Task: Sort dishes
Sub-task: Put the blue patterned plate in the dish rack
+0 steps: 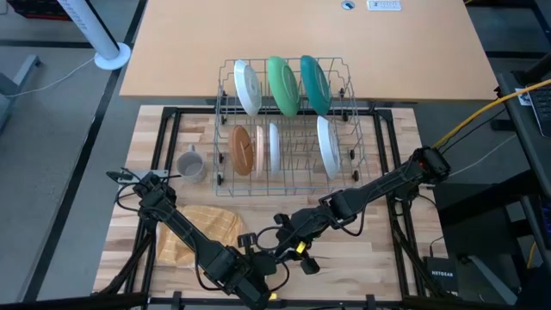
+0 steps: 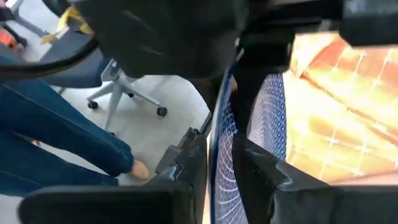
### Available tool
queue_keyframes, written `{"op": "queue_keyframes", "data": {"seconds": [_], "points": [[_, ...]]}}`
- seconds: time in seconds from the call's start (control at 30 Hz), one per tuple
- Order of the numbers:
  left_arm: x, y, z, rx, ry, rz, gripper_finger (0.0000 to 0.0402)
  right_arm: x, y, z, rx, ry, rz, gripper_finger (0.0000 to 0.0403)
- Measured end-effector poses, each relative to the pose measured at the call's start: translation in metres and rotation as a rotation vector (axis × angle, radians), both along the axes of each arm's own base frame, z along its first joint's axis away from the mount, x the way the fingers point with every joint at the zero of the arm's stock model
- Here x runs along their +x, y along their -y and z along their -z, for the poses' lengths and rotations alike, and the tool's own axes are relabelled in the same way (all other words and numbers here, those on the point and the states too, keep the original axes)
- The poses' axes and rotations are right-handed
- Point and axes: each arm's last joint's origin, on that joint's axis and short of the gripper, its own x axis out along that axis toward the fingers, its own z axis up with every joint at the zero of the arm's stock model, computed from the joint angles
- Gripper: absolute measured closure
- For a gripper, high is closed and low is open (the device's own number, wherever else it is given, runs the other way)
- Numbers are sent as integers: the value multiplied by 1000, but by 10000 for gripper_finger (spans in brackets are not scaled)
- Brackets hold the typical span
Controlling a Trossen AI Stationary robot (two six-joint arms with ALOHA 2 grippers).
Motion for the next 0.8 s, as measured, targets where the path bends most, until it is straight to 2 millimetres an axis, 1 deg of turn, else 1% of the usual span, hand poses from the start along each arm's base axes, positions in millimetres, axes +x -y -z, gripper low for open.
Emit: {"op": "queue_keyframes", "data": {"seconds": [0.17, 0.27, 0.33, 0.43, 0.63, 0.73, 0.8], "points": [[-1, 1, 0, -20, -22, 23, 371, 0, 0, 0, 72, -72, 44, 307], [-2, 3, -2, -38, -25, 14, 371, -1, 0, -4, 125, -123, 83, 301], [-5, 4, -5, -51, -24, -5, 371, -1, 0, -16, 142, -114, 79, 300], [-9, 5, -10, -59, -28, -20, 371, -3, 2, -40, 94, -66, 55, 300], [-20, 8, -28, -104, -10, -75, 371, -17, 14, -78, -191, -100, 124, 299], [-25, 7, -39, -163, 28, -142, 371, -29, 22, -100, -307, -144, 163, 299], [-29, 4, -48, -193, 69, -196, 371, -39, 28, -119, -355, -157, 180, 299]]}}
